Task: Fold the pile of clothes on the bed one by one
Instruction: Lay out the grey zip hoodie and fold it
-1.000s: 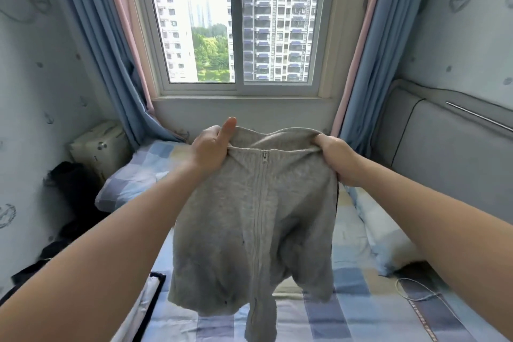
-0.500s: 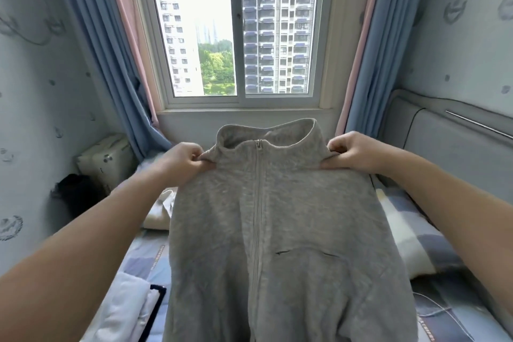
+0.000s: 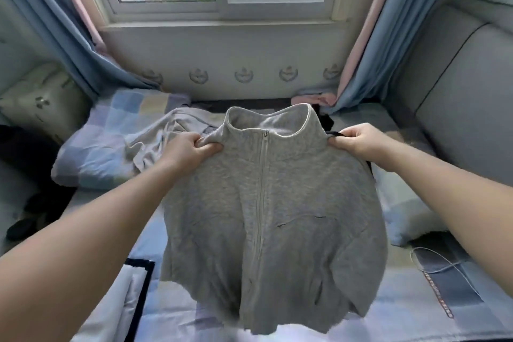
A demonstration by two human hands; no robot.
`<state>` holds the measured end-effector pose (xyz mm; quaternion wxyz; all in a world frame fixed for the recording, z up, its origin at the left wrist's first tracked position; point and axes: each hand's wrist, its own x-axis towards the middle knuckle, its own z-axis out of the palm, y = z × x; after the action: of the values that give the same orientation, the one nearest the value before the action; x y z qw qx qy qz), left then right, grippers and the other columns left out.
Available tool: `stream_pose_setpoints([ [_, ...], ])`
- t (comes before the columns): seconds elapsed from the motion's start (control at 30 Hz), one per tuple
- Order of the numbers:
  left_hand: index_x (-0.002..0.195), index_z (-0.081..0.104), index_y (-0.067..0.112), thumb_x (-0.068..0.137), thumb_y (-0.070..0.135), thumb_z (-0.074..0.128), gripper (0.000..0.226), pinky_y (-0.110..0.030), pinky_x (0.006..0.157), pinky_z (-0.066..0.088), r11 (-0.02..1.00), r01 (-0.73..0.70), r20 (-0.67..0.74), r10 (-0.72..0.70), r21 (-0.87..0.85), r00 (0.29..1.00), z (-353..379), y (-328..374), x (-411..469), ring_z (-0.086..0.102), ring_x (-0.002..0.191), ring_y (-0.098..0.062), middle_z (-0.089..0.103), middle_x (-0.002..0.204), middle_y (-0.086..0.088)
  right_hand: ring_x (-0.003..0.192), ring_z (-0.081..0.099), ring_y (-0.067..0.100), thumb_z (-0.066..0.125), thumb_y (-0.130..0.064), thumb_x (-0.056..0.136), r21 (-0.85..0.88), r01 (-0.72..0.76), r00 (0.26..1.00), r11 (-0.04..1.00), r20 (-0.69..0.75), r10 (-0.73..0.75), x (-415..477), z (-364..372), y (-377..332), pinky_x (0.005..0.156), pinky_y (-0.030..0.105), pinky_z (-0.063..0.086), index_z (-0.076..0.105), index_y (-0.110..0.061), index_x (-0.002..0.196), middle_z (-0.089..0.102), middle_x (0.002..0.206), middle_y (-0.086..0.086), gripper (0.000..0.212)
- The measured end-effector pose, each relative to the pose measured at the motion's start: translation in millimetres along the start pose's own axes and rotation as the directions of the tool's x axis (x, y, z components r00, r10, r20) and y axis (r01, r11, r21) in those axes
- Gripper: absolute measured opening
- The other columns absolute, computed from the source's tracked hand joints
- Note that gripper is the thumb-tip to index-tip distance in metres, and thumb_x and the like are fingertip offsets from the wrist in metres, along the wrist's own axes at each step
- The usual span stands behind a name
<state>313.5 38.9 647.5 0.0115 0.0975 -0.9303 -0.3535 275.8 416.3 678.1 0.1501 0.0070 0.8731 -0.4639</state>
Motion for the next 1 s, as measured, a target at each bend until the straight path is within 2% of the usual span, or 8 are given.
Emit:
stream_pose_setpoints([
  [0.1,0.08,0.059,0.017,0.093,0.052,0.063,0.038,-0.037,0.067,0.041,0.992,0.033,-0.071,-0.025,0.125,0.997,51.2,-26.8,114.5,0.059,0.084,-0.027,0.064,0.081,-0.004,0.08,0.062,0.019,0.07,-0.037,0.092,-0.066,-0.093,0.983,0.993,-0.164,0.082,131.8,40.9,20.1,0.073,0.033,0.046,0.074,-0.002,0.102,0.07,0.087,0.007,0.037],
  [0.2,0.128,0.056,0.024,0.098,0.055,0.046,0.044,-0.045,0.106,0.038,0.962,0.146,-0.145,-0.114,0.231,0.983,130.6,-72.2,213.4,0.045,0.131,-0.035,0.056,0.135,-0.014,0.128,0.05,0.033,0.063,-0.038,0.093,-0.177,-0.269,0.915,0.947,-0.355,0.193,253.6,102.4,53.8,0.105,0.038,0.039,0.05,-0.02,0.144,0.055,0.139,0.013,0.056],
  [0.33,0.151,0.037,0.025,0.101,0.056,0.04,0.059,-0.048,0.121,0.02,0.956,0.172,0.085,-0.197,0.239,0.977,253.6,-162.2,242.3,0.019,0.15,-0.031,0.027,0.163,-0.008,0.144,0.032,0.036,0.056,-0.051,0.089,-0.297,-0.339,0.939,0.893,-0.17,0.3,314.5,216.5,148.2,0.115,0.045,0.033,0.023,-0.026,0.158,0.032,0.159,0.011,0.081],
  [0.47,0.156,0.029,0.03,0.102,0.056,0.041,0.062,-0.045,0.123,0.018,0.965,0.078,0.31,-0.156,0.251,0.938,327.3,-235.4,201.1,0.012,0.153,-0.026,0.018,0.167,-0.002,0.154,0.005,0.027,0.049,-0.053,0.098,-0.501,-0.299,0.942,0.812,-0.018,0.336,293.9,279.5,231.2,0.12,0.055,0.013,0.007,-0.037,0.159,0.003,0.169,-0.007,0.076],
  [0.57,0.157,0.027,0.033,0.101,0.056,0.042,0.062,-0.044,0.122,0.02,0.966,0.055,0.38,-0.151,0.251,0.912,353.7,-265.3,166.2,0.011,0.153,-0.023,0.017,0.167,0.001,0.155,-0.003,0.025,0.046,-0.052,0.1,-0.6,-0.243,0.945,0.762,0.032,0.327,273.0,301.4,266.7,0.121,0.055,0.006,0.001,-0.041,0.159,-0.004,0.169,-0.009,0.075],
  [0.73,0.157,0.027,0.033,0.101,0.053,0.046,0.062,-0.042,0.122,0.024,0.967,0.12,0.476,-0.217,0.227,0.852,377.2,-292.2,85.1,0.013,0.153,-0.019,0.02,0.166,0.005,0.155,-0.002,0.023,0.043,-0.05,0.101,-0.667,-0.157,0.944,0.728,0.116,0.31,220.5,309.6,312.7,0.122,0.052,0.009,0.002,-0.04,0.159,-0.003,0.169,-0.01,0.072],
  [0.9,0.152,0.036,0.033,0.098,0.05,0.054,0.06,-0.039,0.114,0.031,0.93,0.135,0.53,-0.309,0.341,0.79,396.7,-315.7,-19.3,0.021,0.149,-0.019,0.03,0.161,0.008,0.154,0.009,0.02,0.048,-0.046,0.1,-0.662,-0.131,0.917,0.738,0.202,0.344,138.1,313.1,373.9,0.121,0.046,0.018,0.007,-0.038,0.159,0.007,0.168,-0.009,0.072],
  [1.0,0.152,0.033,0.033,0.094,0.048,0.06,0.065,-0.041,0.116,0.031,0.894,0.118,0.563,-0.37,0.432,0.739,410.7,-330.2,-75.2,0.019,0.15,-0.023,0.021,0.165,0.005,0.153,0.012,0.02,0.052,-0.047,0.098,-0.674,-0.11,0.897,0.731,0.25,0.365,95.9,320.5,419.9,0.12,0.044,0.021,0.009,-0.037,0.159,0.011,0.167,-0.01,0.075],
])
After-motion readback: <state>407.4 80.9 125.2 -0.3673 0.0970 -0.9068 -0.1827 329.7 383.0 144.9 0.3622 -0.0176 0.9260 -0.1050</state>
